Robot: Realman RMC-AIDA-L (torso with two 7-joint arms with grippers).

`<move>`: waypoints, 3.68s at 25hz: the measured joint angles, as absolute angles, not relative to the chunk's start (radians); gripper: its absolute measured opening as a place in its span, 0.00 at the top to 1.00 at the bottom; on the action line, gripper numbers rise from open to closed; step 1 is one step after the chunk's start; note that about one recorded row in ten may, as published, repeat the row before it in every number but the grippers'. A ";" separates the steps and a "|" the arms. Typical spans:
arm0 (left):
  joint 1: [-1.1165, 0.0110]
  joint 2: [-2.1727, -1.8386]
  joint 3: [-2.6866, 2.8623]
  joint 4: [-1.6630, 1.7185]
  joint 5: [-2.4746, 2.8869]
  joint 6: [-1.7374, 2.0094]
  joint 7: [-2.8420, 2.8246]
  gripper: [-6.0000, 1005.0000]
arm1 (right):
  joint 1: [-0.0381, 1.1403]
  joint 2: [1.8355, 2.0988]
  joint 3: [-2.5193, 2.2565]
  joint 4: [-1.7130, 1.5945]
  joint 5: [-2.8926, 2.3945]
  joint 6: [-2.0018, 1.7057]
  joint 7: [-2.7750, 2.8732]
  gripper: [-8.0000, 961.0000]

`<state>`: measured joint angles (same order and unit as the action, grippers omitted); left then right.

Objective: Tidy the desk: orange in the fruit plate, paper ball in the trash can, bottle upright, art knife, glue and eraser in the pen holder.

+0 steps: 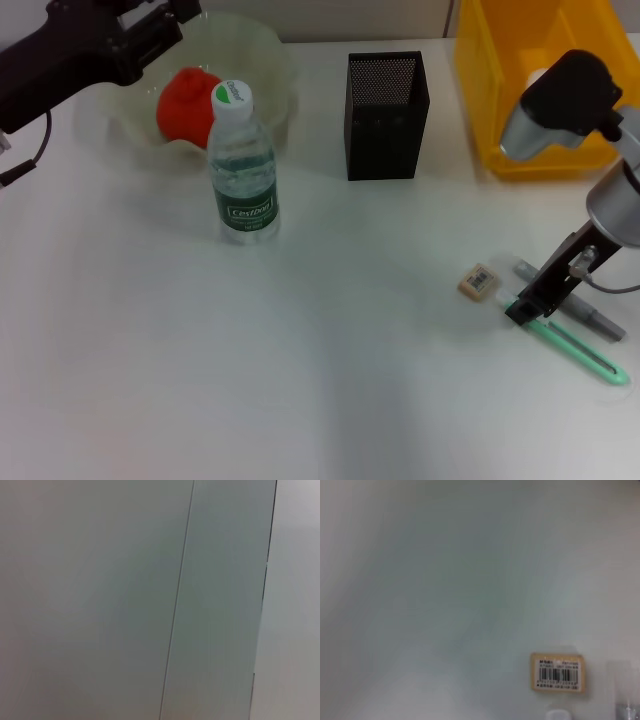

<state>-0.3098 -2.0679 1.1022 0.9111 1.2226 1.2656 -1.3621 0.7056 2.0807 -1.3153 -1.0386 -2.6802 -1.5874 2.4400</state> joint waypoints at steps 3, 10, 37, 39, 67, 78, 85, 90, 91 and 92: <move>-0.309 -2.068 1.094 0.913 1.223 1.270 -1.362 0.53 | 0.682 2.080 -1.196 -1.112 -2.662 -1.666 2.388 0.80; -0.311 -2.068 1.094 0.916 1.221 1.272 -1.362 0.53 | 0.654 2.039 -0.829 -1.125 -2.390 -1.870 2.214 0.80; -0.348 -2.070 1.094 0.701 1.150 1.314 -1.236 0.53 | 0.725 2.081 -0.616 -0.326 -1.414 -1.307 0.953 0.80; -0.346 -2.070 1.093 0.699 1.148 1.314 -1.234 0.53 | 0.742 2.081 -0.683 -0.324 -1.414 -1.226 0.957 0.80; -0.347 -2.066 1.080 0.676 1.138 1.341 -1.212 0.53 | 0.736 2.087 -0.714 -0.278 -1.408 -1.193 0.972 0.55; -0.345 -2.067 1.067 0.676 1.138 1.385 -1.220 0.53 | 0.467 2.078 -0.939 -0.945 -1.611 -1.536 1.595 0.49; -0.362 -2.068 1.067 0.675 1.138 1.379 -1.221 0.53 | 0.480 2.078 -0.923 -1.280 -2.028 -1.767 1.935 0.48; -0.371 -2.069 1.068 0.675 1.138 1.378 -1.228 0.53 | 0.548 2.077 -0.937 -1.370 -2.332 -1.841 2.130 0.48; -0.372 -2.069 1.068 0.675 1.138 1.378 -1.229 0.53 | 0.563 2.077 -0.942 -1.374 -2.372 -1.848 2.156 0.48; -0.372 -2.069 1.068 0.675 1.138 1.378 -1.230 0.53 | 0.574 2.077 -0.950 -1.374 -2.408 -1.849 2.174 0.48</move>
<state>-0.3723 -2.0692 1.0677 0.6749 1.1379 1.3776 -1.2297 0.5742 2.0770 -0.9500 -1.3740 -2.4076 -1.8490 2.1742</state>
